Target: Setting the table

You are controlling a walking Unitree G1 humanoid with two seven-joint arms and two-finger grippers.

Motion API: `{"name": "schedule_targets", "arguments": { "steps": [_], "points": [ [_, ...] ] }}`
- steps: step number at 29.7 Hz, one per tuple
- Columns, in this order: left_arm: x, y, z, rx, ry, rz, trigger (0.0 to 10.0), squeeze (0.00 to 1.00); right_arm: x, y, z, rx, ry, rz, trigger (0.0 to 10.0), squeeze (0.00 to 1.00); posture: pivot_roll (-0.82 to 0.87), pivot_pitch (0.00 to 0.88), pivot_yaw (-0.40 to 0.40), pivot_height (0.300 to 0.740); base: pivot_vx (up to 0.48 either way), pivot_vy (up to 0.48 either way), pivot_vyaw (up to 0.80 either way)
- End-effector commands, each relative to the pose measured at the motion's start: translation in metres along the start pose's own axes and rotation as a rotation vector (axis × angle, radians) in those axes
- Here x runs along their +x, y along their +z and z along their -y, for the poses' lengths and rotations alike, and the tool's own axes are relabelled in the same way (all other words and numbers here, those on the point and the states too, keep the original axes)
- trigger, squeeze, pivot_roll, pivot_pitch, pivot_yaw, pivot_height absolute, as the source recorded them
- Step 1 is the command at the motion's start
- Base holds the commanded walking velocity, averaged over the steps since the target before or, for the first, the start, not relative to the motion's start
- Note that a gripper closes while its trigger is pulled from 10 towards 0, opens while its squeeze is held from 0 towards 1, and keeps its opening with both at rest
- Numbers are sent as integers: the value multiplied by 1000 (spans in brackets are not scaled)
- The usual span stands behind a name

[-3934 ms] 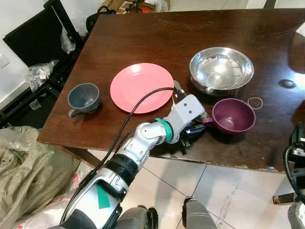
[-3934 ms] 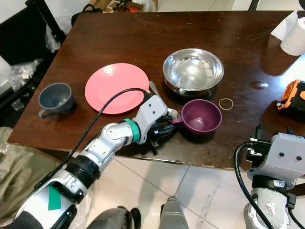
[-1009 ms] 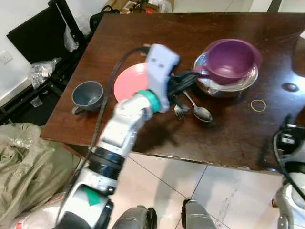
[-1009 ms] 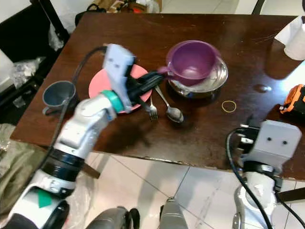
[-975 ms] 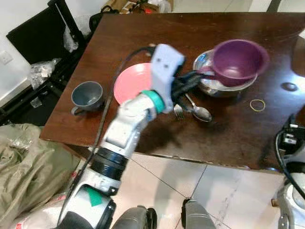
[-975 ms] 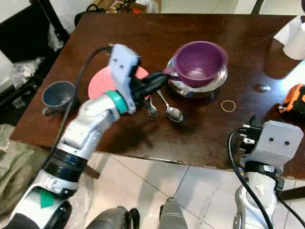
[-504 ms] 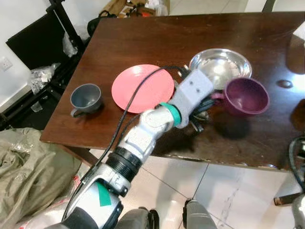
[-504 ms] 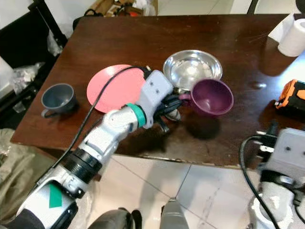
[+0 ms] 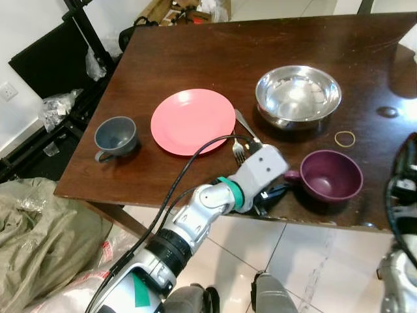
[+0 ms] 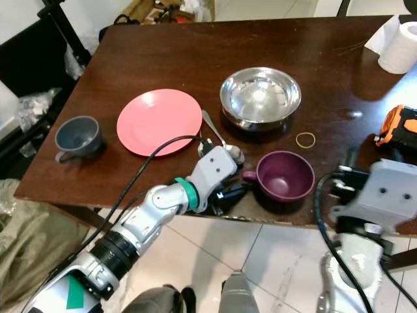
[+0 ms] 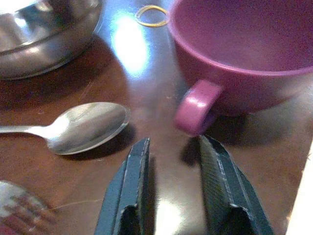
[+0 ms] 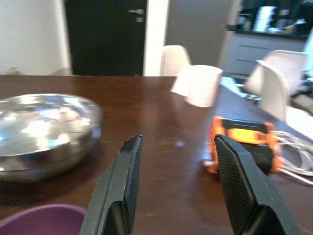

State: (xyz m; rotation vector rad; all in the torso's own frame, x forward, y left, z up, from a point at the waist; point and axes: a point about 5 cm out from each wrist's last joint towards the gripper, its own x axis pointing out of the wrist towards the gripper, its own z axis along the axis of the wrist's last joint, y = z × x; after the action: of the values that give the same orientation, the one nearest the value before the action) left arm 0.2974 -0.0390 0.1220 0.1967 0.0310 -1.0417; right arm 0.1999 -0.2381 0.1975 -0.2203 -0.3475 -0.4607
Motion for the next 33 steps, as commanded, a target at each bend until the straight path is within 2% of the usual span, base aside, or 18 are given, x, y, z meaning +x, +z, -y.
{"name": "schedule_targets", "arguments": {
  "steps": [1,6,7,8,9,10,11,13,14,15,16,17,18,19,20,22,25,33],
  "points": [
    [26,27,35,-104,-59,117,10000,1000,-3,0,-8,22,32,-12,10000,0,-149,102,195,740,0,0,0],
    [26,32,31,-123,-43,138,10000,1000,-5,2,-16,44,65,-12,10000,0,-147,100,192,740,0,0,0],
    [25,37,28,-142,-43,160,10000,890,-6,6,-21,52,84,-5,10000,0,-150,100,188,740,0,0,0],
    [25,37,28,-142,-43,160,10000,890,-6,6,-21,52,84,-5,10000,0,-150,100,188,740,0,0,0],
    [19,48,21,-160,-75,204,10000,0,-8,14,-29,58,107,13,10000,0,-151,100,184,740,0,0,0],
    [19,48,21,-160,-75,204,10000,0,-8,14,-29,58,107,13,10000,0,-151,100,184,740,0,0,0],
    [8,59,9,-162,-127,238,10000,0,-13,23,-40,72,144,29,10000,0,-152,101,181,740,0,0,0],
    [8,59,9,-162,-127,238,10000,0,-13,23,-40,72,144,29,10000,0,-152,101,181,740,0,0,0],
    [-4,66,-4,-145,-179,261,10000,0,-20,29,-52,98,199,26,10000,0,-149,102,179,740,0,0,0],
    [-4,66,-4,-145,-179,261,10000,0,-20,29,-52,98,199,26,10000,0,-149,102,179,740,0,0,0],
    [-17,70,-19,-104,-214,262,10000,0,-31,29,-61,121,249,2,10000,0,-144,105,177,740,0,0,0],
    [-17,70,-19,-104,-214,262,10000,0,-31,29,-61,121,249,2,10000,0,-144,105,177,740,0,0,0],
    [-30,72,-34,-59,-221,252,10000,0,-41,22,-65,126,280,-39,10000,0,-144,106,176,740,0,0,0],
    [-30,72,-34,-59,-221,252,10000,0,-41,22,-65,126,280,-39,10000,0,-144,106,176,740,0,0,0],
    [-40,72,-49,-28,-201,240,10000,0,-51,11,-65,115,298,-94,10000,0,-140,107,176,740,0,0,0],
    [-40,72,-49,-28,-201,240,10000,0,-51,11,-65,115,298,-94,10000,0,-140,107,176,740,0,0,0],
    [-53,72,-70,2,-119,226,10000,0,-61,-3,-63,108,314,-170,10000,0,-130,104,169,740,0,0,0],
    [-58,68,-79,5,-40,215,10000,0,-67,-7,-71,146,374,-216,10000,0,-128,102,161,740,0,0,0]
  ]
}}
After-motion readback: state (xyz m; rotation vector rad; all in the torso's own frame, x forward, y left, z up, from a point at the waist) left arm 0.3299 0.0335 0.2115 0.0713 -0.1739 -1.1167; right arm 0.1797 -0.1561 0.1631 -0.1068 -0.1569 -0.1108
